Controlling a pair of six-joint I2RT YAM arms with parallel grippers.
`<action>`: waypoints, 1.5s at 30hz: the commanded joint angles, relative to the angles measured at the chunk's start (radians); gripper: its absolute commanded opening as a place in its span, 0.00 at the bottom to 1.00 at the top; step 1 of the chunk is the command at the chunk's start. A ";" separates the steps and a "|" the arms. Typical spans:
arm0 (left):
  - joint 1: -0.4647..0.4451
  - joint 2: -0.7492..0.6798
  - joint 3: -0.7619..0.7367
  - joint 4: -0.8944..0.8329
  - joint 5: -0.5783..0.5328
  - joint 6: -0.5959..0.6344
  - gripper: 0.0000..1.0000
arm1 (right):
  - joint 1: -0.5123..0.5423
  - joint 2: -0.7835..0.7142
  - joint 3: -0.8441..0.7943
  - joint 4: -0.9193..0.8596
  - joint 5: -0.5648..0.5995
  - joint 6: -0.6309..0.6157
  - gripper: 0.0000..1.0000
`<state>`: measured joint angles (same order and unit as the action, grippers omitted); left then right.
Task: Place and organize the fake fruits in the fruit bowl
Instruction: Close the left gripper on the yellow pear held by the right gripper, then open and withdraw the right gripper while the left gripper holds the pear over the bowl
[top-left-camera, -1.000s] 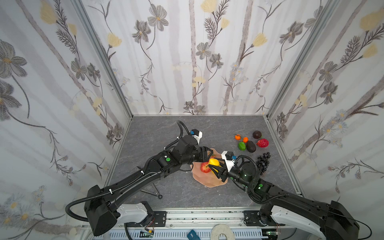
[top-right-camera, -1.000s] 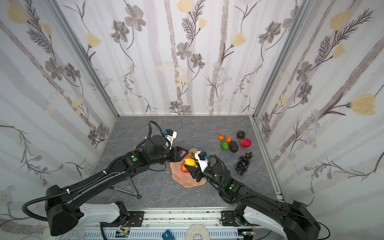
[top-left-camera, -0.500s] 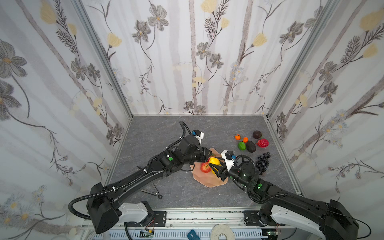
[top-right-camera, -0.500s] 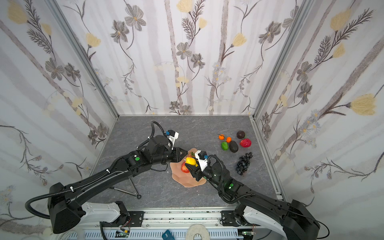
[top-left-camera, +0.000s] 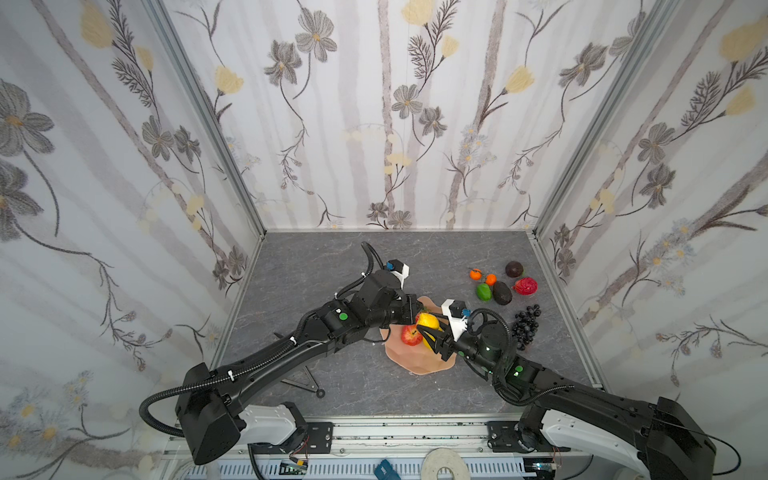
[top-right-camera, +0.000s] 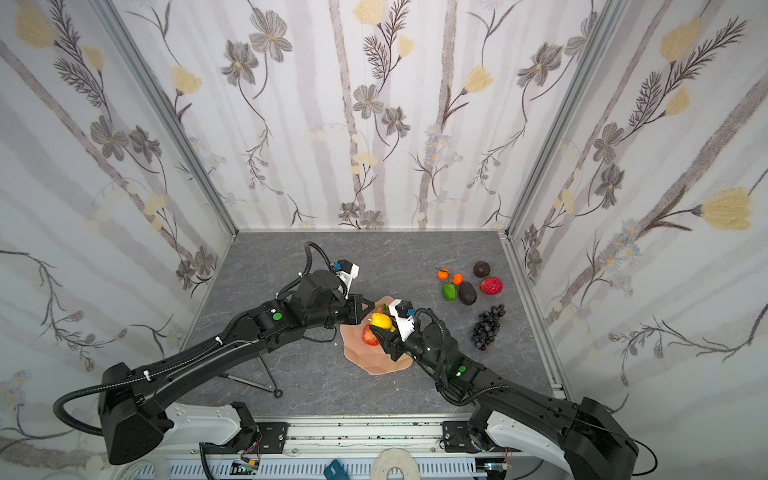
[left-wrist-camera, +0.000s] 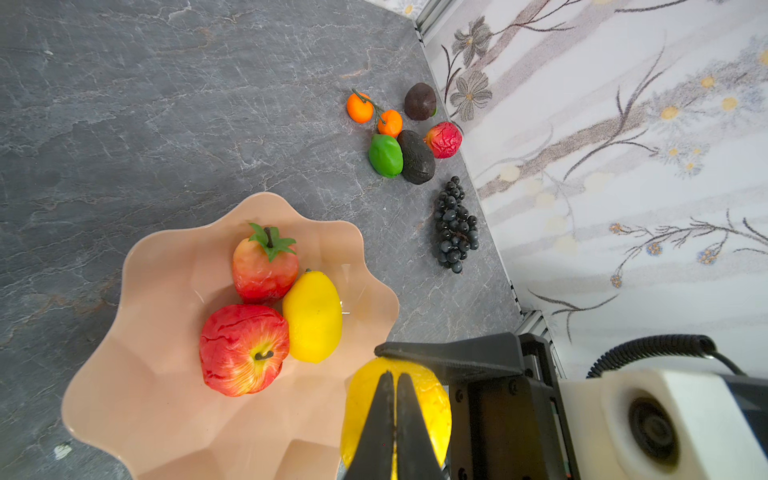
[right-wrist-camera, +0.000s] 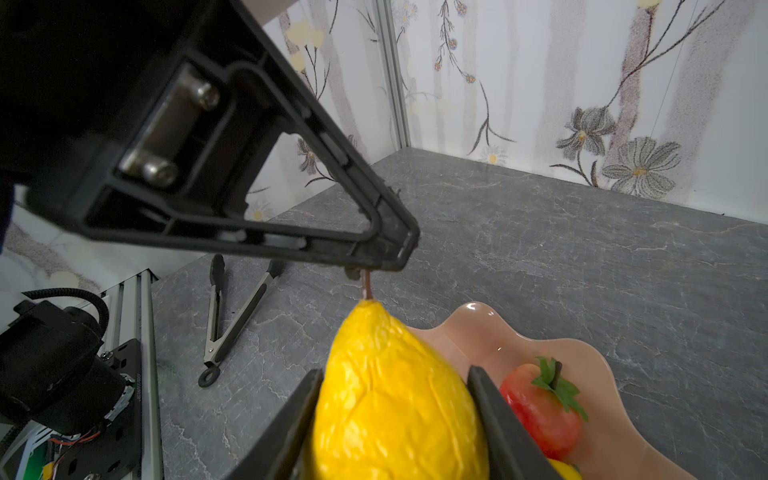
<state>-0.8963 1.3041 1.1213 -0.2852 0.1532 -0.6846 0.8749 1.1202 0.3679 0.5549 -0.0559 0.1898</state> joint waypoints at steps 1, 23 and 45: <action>-0.001 0.004 0.014 -0.002 -0.007 0.007 0.01 | 0.001 -0.005 0.009 0.036 0.024 0.002 0.61; -0.003 0.107 0.058 -0.040 -0.493 0.282 0.00 | -0.137 -0.393 -0.080 -0.359 0.202 0.094 0.93; -0.004 0.373 0.049 0.103 -0.549 0.263 0.00 | -0.205 -0.485 -0.170 -0.394 0.206 0.174 0.93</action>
<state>-0.8997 1.6642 1.1667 -0.2218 -0.3733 -0.4118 0.6720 0.6407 0.2012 0.1322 0.1600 0.3653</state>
